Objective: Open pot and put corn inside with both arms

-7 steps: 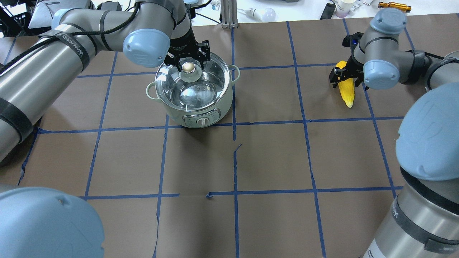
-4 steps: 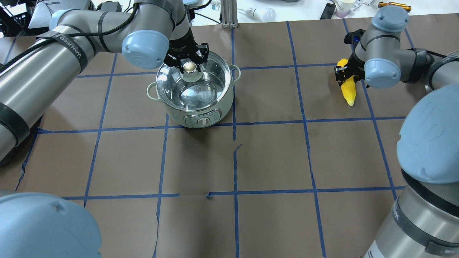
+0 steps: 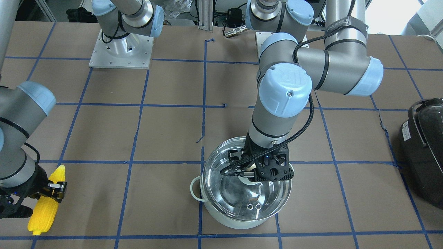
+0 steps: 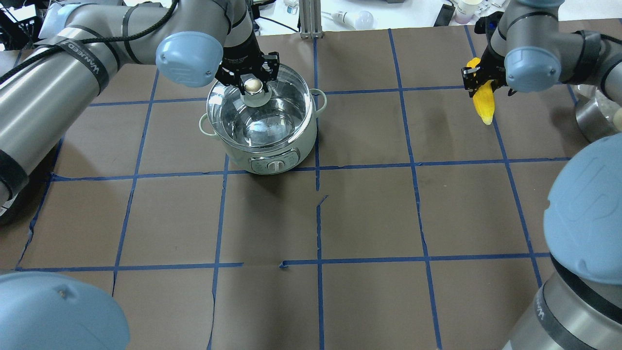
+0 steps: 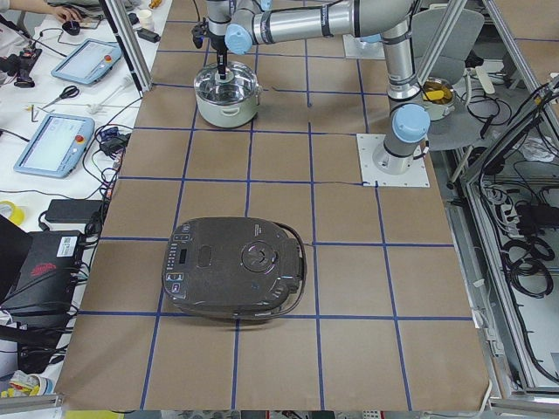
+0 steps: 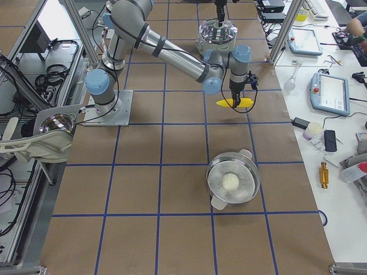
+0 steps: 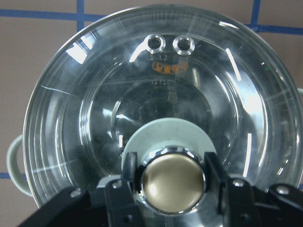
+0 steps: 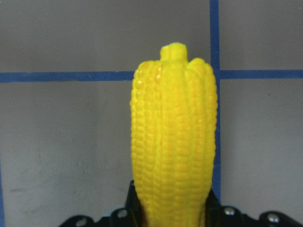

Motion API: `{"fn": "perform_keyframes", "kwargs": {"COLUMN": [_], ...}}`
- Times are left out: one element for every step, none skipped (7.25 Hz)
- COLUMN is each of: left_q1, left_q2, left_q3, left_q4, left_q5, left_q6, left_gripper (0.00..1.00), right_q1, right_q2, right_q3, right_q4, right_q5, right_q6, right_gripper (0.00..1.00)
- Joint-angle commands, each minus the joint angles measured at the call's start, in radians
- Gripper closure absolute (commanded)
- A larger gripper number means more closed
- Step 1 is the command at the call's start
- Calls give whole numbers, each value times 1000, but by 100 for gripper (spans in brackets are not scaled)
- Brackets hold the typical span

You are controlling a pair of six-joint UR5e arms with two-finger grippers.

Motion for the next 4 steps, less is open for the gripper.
{"fn": "perform_keyframes", "kwargs": {"left_q1": [84,159,237,305], "left_q2": [46,72,93,118], "left_q3": [27,13,-8,-50], "left_q4": [-81,-98,-100,-98], "left_q5": [-4,-3,-8,-11], "left_q6": [18,118,222,311], "left_gripper": [58,58,58,60], "right_q1": [76,147,222,276], "right_q2": [-17,-17,-13,1], "right_q3": [-141,-177,-216,-251], "right_q4": [188,209,228,219], "right_q5": [7,9,10,48], "right_q6": [72,152,248,280], "right_gripper": [100,100,100,100]}}
